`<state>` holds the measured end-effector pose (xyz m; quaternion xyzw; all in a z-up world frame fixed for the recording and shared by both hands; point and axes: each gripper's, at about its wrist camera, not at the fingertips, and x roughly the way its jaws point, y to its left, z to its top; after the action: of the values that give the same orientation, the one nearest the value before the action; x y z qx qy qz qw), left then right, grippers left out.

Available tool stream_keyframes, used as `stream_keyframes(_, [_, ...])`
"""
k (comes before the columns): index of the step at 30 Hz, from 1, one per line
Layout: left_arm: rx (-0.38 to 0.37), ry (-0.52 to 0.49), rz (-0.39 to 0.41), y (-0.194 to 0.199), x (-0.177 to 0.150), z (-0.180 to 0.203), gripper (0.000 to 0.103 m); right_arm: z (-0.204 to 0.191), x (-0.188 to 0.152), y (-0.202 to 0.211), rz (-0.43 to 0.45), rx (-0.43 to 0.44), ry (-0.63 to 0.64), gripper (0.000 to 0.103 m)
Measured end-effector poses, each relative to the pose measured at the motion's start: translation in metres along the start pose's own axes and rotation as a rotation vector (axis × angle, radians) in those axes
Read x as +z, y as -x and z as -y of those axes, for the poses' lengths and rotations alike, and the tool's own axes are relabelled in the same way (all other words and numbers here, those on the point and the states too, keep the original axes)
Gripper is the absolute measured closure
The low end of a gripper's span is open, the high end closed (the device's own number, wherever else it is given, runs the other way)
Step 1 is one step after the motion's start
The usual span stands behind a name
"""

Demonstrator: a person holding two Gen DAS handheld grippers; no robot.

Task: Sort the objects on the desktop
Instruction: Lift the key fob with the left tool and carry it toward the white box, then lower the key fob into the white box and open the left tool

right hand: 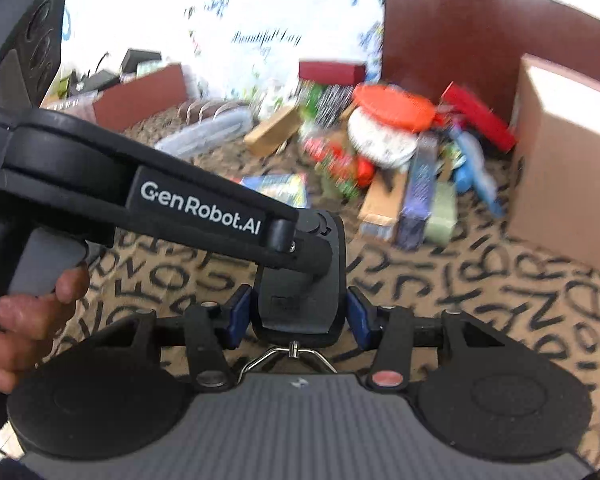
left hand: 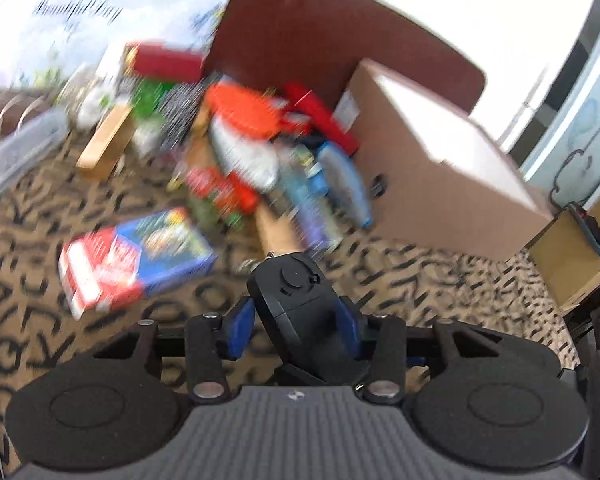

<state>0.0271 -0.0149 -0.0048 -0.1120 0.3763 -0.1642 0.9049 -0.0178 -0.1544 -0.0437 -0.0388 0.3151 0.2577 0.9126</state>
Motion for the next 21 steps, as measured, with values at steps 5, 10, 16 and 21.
stream_keyframes(5, [-0.05, -0.078, 0.087, 0.009, 0.034, 0.041, 0.056, 0.025, 0.024, 0.035, 0.107, -0.056, -0.011, 0.054])
stream_keyframes(10, [-0.111, -0.134, 0.162, 0.007, 0.073, 0.082, 0.056, 0.057, 0.054, 0.065, 0.206, -0.13, -0.012, 0.054])
stream_keyframes(16, [-0.165, -0.185, 0.233, -0.009, 0.118, 0.126, 0.056, 0.099, 0.092, 0.088, 0.283, -0.215, -0.012, 0.054])
stream_keyframes(21, [-0.204, -0.178, 0.239, -0.035, 0.149, 0.146, 0.056, 0.135, 0.118, 0.089, 0.301, -0.253, -0.03, 0.054])
